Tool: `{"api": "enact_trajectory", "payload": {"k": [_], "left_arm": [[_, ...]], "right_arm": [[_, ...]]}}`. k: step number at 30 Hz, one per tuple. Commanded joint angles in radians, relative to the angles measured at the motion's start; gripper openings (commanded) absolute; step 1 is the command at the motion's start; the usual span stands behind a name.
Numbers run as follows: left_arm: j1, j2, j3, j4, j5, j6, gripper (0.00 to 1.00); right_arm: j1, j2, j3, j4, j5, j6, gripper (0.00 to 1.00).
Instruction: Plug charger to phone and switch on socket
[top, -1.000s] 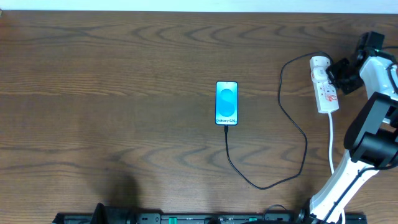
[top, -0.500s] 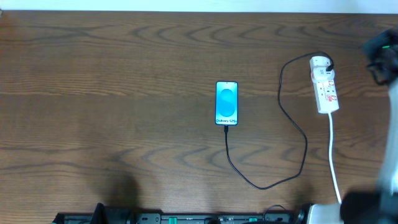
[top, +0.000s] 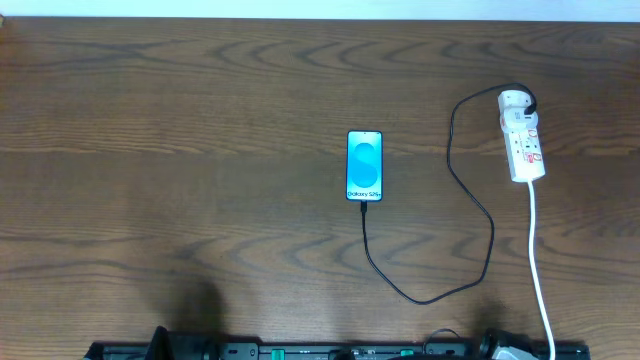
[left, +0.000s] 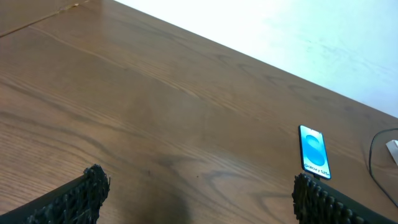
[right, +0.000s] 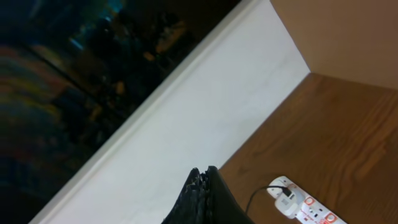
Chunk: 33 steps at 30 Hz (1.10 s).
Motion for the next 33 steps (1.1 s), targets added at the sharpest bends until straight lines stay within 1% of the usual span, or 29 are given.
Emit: {"api": "enact_trajectory", "payload": {"k": [1,9,18,20,23,25,29,33], "left_arm": [[0.005,-0.002,0.005,0.001,-0.005,0.016,0.96],[0.107,-0.002,0.005,0.001,-0.005,0.016,0.96],[0.109,-0.002,0.005,0.006,-0.002,0.011,0.96],[0.109,-0.002,-0.001,0.069,-0.002,0.008,0.96],[0.109,-0.002,-0.034,0.216,-0.002,0.001,0.96],[0.109,-0.002,-0.053,0.264,-0.002,0.001,0.96],[0.109,-0.002,-0.135,0.386,-0.002,0.001,0.96],[0.109,-0.002,-0.272,0.499,-0.001,0.001,0.96]], "right_arm": [[0.029,-0.055,-0.010,-0.010,-0.038,-0.019,0.01],[0.103,-0.096,-0.010,-0.026,-0.037,-0.020,0.01],[0.120,-0.097,-0.010,-0.024,-0.037,-0.020,0.01],[0.120,-0.096,-0.010,-0.024,-0.037,-0.020,0.02],[0.120,-0.097,-0.010,-0.024,-0.037,-0.020,0.02],[0.120,-0.097,-0.010,-0.024,-0.037,-0.019,0.02],[0.120,-0.097,-0.010,-0.021,-0.037,-0.020,0.03],[0.120,-0.097,-0.010,-0.021,-0.037,-0.020,0.03]]}}
